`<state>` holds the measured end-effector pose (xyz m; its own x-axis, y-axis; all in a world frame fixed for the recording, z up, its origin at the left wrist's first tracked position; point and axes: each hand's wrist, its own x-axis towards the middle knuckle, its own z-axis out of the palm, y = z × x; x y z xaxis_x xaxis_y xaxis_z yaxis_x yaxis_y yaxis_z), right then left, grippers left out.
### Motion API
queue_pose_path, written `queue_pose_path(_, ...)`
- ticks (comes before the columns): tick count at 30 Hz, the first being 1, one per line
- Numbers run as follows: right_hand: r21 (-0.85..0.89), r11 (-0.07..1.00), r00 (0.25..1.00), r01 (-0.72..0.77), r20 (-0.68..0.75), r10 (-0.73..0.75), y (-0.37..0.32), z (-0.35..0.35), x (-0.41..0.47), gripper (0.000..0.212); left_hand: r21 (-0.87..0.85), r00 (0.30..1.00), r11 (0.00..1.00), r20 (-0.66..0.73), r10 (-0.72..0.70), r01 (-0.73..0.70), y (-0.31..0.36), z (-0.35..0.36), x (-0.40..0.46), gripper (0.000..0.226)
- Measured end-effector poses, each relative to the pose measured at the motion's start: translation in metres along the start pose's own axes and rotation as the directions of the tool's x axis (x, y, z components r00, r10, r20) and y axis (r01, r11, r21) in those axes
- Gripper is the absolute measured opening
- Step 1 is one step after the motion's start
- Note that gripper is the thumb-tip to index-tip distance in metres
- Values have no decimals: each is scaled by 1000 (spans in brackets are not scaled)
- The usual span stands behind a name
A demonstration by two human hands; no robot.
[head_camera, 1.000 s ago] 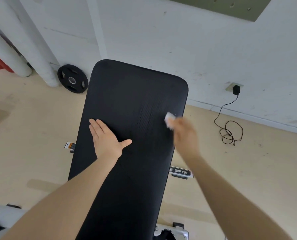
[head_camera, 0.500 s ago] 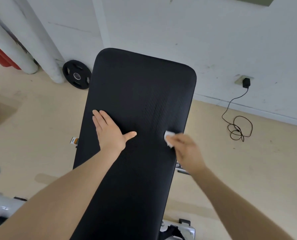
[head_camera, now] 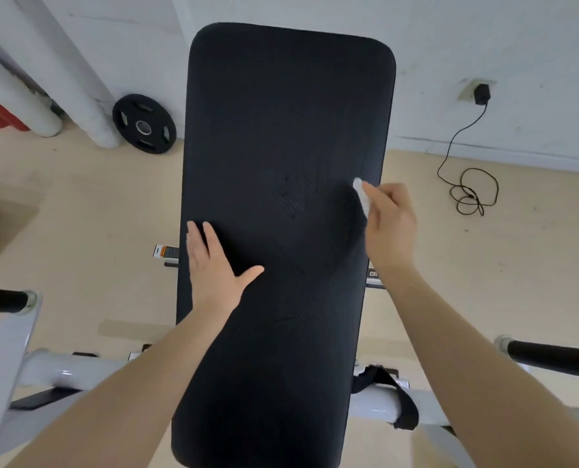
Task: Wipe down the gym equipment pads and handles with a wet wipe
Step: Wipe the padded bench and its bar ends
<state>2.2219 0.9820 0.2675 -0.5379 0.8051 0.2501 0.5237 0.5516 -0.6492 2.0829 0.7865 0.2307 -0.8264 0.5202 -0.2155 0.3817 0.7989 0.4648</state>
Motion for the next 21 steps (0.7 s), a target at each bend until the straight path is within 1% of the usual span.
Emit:
queue_pose_path(2, -46, 999, 999, -7, 45, 10, 2, 13, 12, 21, 49, 1000, 999, -10, -8, 8, -5, 3, 0, 116)
queue_pose_path(3, -95, 995, 997, 22, 79, -14, 3, 20, 10, 19, 74, 1000, 997, -16, 4, -2, -7, 4, -1, 116)
queue_pose_path(4, -160, 981, 988, 108, 122, -89, 4, 27, 4, 20, 94, 1000, 995, -20, 21, -19, -10, 5, -2, 116)
queue_pose_path(6, -197, 952, 960, 236, 202, -196, 12, 41, -21, 35, 119, 998, 991, -15, 61, -59, -16, 4, -2, 117)
queue_pose_path(7, -196, 947, 950, 255, 232, -208, 14, 44, -34, 39, 135, 997, 988, -1, 78, -78, -19, 3, -2, 118)
queue_pose_path(9, -198, 930, 912, 310, 339, -232, 17, 49, -62, 40, 171, 993, 979, 42, 107, -112, -26, 0, -4, 123)
queue_pose_path(10, -189, 931, 895, 313, 386, -223, 15, 48, -74, 41, 180, 991, 975, 65, 119, -129, -29, -2, -4, 125)
queue_pose_path(11, -189, 923, 883, 334, 406, -236, 18, 52, -88, 42, 186, 988, 972, 92, 125, -140, -30, -4, -4, 126)
queue_pose_path(12, -154, 935, 874, 319, 429, -228, 15, 52, -102, 41, 193, 985, 970, 120, 127, -149, -31, -7, -4, 127)
queue_pose_path(13, -111, 958, 855, 264, 486, -180, 11, 52, -115, 40, 202, 980, 966, 149, 131, -160, -32, -10, -4, 128)
queue_pose_path(14, -94, 967, 812, 236, 565, -144, 10, 51, -129, 39, 216, 975, 961, 177, 136, -173, -32, -14, -3, 128)
queue_pose_path(16, -121, 942, 698, 313, 702, -142, 10, 51, -149, 35, 243, 962, 948, 229, 151, -206, -36, -20, -2, 129)
queue_pose_path(17, -113, 958, 704, 265, 701, -112, 7, 48, -149, 29, 249, 956, 943, 248, 159, -221, -39, -23, -2, 128)
queue_pose_path(18, -86, 981, 761, 171, 645, -76, 0, 45, -144, 23, 253, 951, 939, 263, 165, -233, -41, -25, -1, 127)
queue_pose_path(19, -51, 995, 842, 84, 537, -44, -6, 44, -134, 22, 257, 947, 936, 275, 168, -241, -43, -27, -1, 126)
queue_pose_path(20, -36, 997, 918, 65, 395, -45, -16, 41, -115, 22, 260, 945, 934, 281, 170, -245, -44, -28, -2, 126)
queue_pose_path(21, -63, 997, 961, 43, 276, -24, -25, 40, -93, 22, 262, 944, 933, 283, 171, -248, -44, -29, -2, 125)
